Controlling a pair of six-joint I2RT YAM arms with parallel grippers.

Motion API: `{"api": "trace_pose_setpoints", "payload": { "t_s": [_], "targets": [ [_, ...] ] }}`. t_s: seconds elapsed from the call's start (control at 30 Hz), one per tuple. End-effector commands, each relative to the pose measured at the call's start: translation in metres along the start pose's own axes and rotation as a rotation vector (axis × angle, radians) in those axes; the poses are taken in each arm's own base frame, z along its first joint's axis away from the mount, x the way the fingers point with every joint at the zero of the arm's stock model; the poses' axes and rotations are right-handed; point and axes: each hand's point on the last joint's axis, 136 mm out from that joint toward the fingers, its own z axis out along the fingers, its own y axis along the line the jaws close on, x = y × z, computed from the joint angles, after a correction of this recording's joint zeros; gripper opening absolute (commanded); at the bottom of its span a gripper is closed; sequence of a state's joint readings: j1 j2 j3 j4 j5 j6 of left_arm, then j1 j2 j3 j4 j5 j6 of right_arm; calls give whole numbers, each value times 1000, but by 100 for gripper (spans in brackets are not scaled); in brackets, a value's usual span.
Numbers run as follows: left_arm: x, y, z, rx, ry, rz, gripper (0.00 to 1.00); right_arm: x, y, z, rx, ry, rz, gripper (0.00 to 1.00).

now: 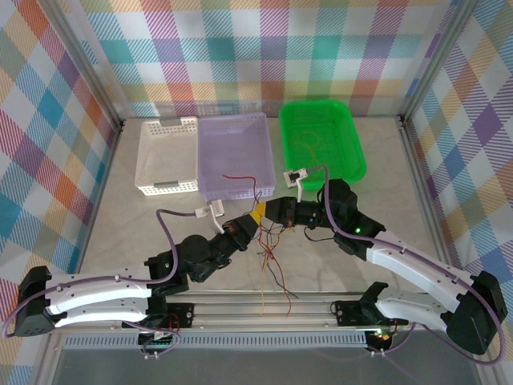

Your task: Untangle the cables

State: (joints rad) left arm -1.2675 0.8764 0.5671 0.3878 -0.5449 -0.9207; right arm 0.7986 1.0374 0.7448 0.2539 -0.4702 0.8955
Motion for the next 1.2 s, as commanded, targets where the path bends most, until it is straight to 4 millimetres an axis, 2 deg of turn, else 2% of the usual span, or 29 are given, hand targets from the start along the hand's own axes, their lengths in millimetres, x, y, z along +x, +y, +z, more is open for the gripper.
{"api": "trace_pose_setpoints", "payload": {
  "t_s": [0.0, 0.27, 0.47, 0.63, 0.8, 0.9, 1.0, 1.17],
  "targets": [
    [-7, 3, 1, -1, -46, -24, 0, 21, 24, -2, -97, 76, -11, 0],
    [-9, 21, -12, -29, -50, -36, 0, 10, 12, -20, 44, -15, -35, 0],
    [-22, 44, -36, -66, -87, -58, 0, -7, -7, -45, 192, -111, -39, 0],
    [-43, 63, -66, -117, -133, -51, 0, -22, -23, -76, 312, -186, -31, 0],
    [-76, 90, -111, -209, -206, -25, 0, -41, -42, -122, 483, -277, -41, 0],
    [-96, 104, -139, -249, -251, -11, 0, -48, -49, -141, 545, -315, -31, 0],
    [-115, 108, -160, -305, -272, 30, 0, -51, -59, -155, 599, -334, -10, 0],
    [-137, 97, -177, -323, -290, 85, 0, -54, -82, -186, 723, -407, 66, 0]
  ]
}}
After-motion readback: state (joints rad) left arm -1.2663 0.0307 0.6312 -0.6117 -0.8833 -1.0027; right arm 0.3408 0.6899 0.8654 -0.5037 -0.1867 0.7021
